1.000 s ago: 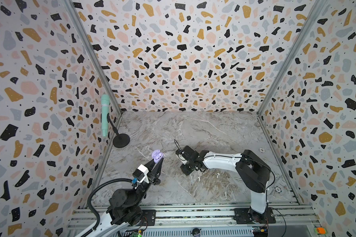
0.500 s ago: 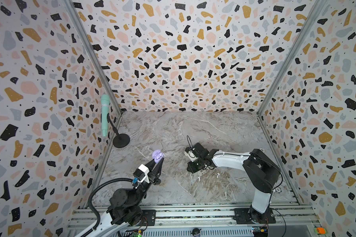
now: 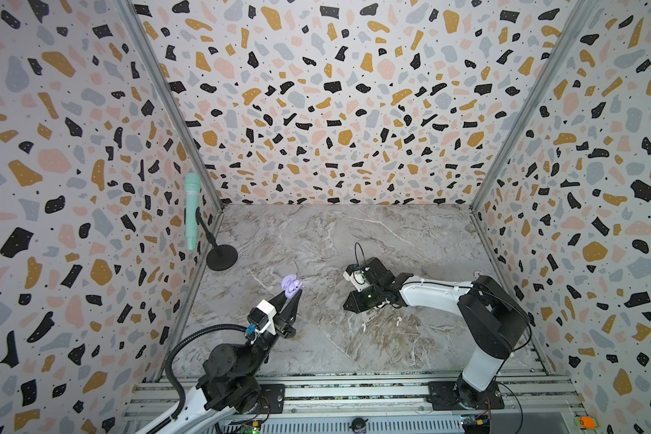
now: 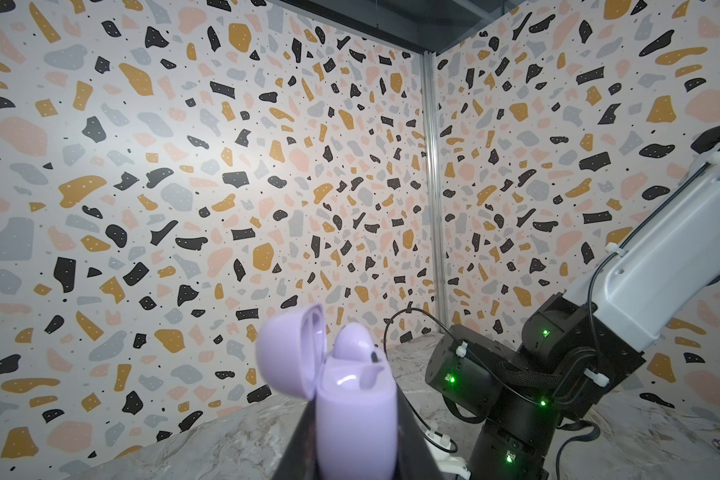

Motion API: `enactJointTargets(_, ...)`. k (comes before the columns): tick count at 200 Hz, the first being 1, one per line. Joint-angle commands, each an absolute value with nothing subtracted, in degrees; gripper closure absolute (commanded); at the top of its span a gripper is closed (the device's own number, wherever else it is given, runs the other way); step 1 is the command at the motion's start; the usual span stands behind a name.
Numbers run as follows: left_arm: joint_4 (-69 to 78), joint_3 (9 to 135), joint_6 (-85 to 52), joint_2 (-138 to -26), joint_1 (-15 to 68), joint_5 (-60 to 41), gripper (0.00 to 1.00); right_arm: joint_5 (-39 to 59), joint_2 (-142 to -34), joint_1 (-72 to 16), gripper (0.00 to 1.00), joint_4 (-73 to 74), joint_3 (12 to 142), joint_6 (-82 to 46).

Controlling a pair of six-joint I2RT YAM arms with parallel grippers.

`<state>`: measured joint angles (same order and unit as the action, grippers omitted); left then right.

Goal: Insert the wireless bluetooth earbuds into the charging case

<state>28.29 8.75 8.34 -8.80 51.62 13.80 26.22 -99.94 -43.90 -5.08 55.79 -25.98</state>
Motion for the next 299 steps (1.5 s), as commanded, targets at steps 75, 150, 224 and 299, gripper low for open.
enactJointTargets(75,31.11,8.35,8.17,-10.19,52.08,12.47,1.00,37.07,-94.85,-39.89,0.81,2.62,50.84,-30.20)
enactJointTargets(150,31.18,8.35,8.02,-11.03,52.12,12.17,1.00,42.51,-92.85,-37.37,0.81,7.02,47.62,-32.79)
enactJointTargets(224,31.29,8.35,7.90,-11.69,52.23,11.69,1.00,46.28,-87.73,-37.07,0.80,10.05,46.06,-33.99)
enactJointTargets(299,31.90,8.00,8.00,-12.77,52.34,10.99,1.00,48.93,-80.78,-37.00,0.79,12.14,45.88,-37.12)
